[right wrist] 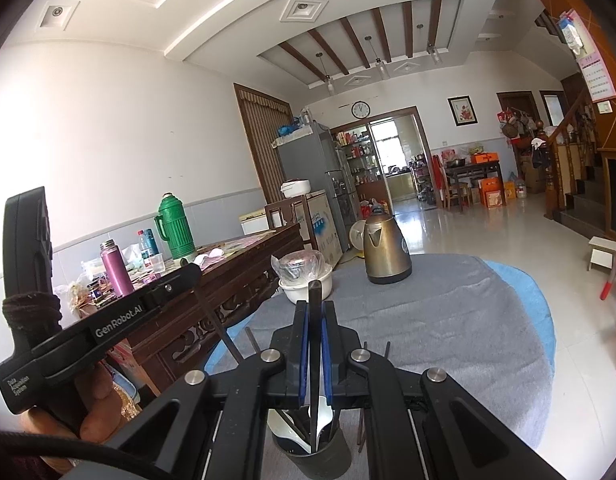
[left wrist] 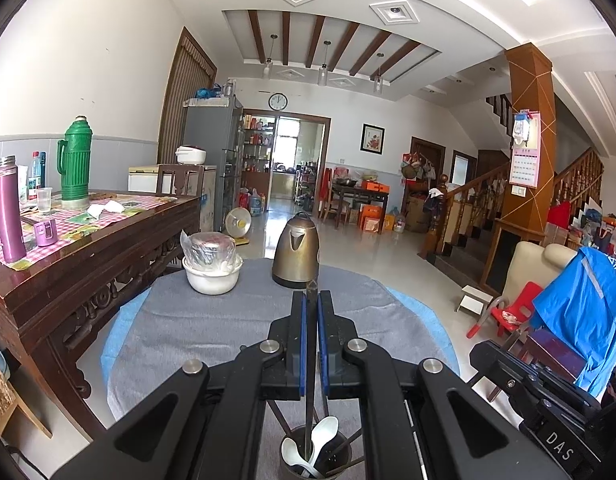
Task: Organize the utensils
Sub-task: 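Lower the chopsticks into the grey cup and open both tools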
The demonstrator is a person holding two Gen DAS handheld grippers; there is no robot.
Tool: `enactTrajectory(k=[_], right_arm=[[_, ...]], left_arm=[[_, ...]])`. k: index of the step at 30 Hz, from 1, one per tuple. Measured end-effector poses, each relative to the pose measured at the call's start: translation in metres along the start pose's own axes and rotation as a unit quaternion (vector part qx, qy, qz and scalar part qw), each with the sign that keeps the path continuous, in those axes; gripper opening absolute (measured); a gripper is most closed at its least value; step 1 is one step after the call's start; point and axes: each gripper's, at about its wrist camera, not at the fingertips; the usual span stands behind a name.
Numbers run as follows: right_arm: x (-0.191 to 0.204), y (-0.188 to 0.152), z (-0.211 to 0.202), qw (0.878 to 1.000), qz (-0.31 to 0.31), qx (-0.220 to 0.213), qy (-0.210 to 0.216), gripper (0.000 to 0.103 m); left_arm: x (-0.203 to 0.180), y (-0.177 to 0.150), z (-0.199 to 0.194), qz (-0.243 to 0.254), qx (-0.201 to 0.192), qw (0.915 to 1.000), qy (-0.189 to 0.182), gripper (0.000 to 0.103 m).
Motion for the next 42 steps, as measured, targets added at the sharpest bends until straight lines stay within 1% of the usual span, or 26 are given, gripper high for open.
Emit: enactTrajectory(k=[11,25,28,30,32,33,34,35,36,37,38,39,41,42], right_arm=[[0.000,-0.001,0.005,1.000,0.001,0.017,0.004,0.006],[-0.001,-0.001,0.011,0.999,0.008,0.036,0.013,0.007],[-0.004,-0.001,0.013,0.998,0.021,0.046,0.030,0.008],[-0.007,0.001,0.011,0.998,0.030,0.045,0.037,0.008],[-0.013,0.005,-0.001,0.998,0.041,0.020,0.054,0.008],[-0.016,0.007,-0.009,0.997,0.048,0.004,0.063,0.009],[-0.021,0.010,-0.021,0.995,0.058,-0.025,0.074,0.012],[-0.024,0.011,-0.030,0.994,0.063,-0.043,0.075,0.014],[-0.027,0.012,-0.038,0.993,0.069,-0.064,0.074,0.017],[-0.030,0.012,-0.046,0.991,0.074,-0.084,0.068,0.018],[-0.035,0.012,-0.053,0.989,0.081,-0.106,0.059,0.018],[-0.038,0.011,-0.057,0.988,0.087,-0.116,0.053,0.018],[-0.045,0.010,-0.059,0.986,0.102,-0.121,0.046,0.018],[-0.051,0.010,-0.057,0.985,0.115,-0.117,0.044,0.018]], left_arm=[[0.001,-0.002,0.001,0.001,0.017,0.9998,-0.003,0.005],[0.002,-0.002,0.000,0.007,0.027,0.9995,-0.012,0.006],[0.005,0.001,0.001,0.005,0.028,0.9995,-0.012,0.007],[0.007,0.003,-0.002,0.001,0.030,0.9995,-0.013,0.008],[0.009,0.008,-0.010,-0.002,0.019,0.9997,-0.015,0.009],[0.010,0.010,-0.017,-0.002,0.008,0.9999,-0.012,0.012],[0.011,0.013,-0.023,-0.003,-0.002,1.0000,-0.009,0.023],[0.011,0.015,-0.031,-0.004,-0.015,0.9999,-0.007,0.039],[0.012,0.016,-0.037,-0.005,-0.027,0.9996,-0.007,0.046],[0.013,0.017,-0.042,-0.006,-0.036,0.9993,-0.007,0.052],[0.012,0.017,-0.049,-0.003,-0.050,0.9987,-0.005,0.052],[0.011,0.017,-0.053,0.001,-0.055,0.9985,-0.003,0.053],[0.007,0.019,-0.058,0.010,-0.058,0.9983,-0.002,0.065],[0.006,0.018,-0.059,0.012,-0.057,0.9983,-0.004,0.067]])
Point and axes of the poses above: each gripper's, at about its wrist camera, not at the fingertips, and z roughly the way its jaws point, x to its left, y to its top, and after that the axes turned 13 degrees about x, right-handed
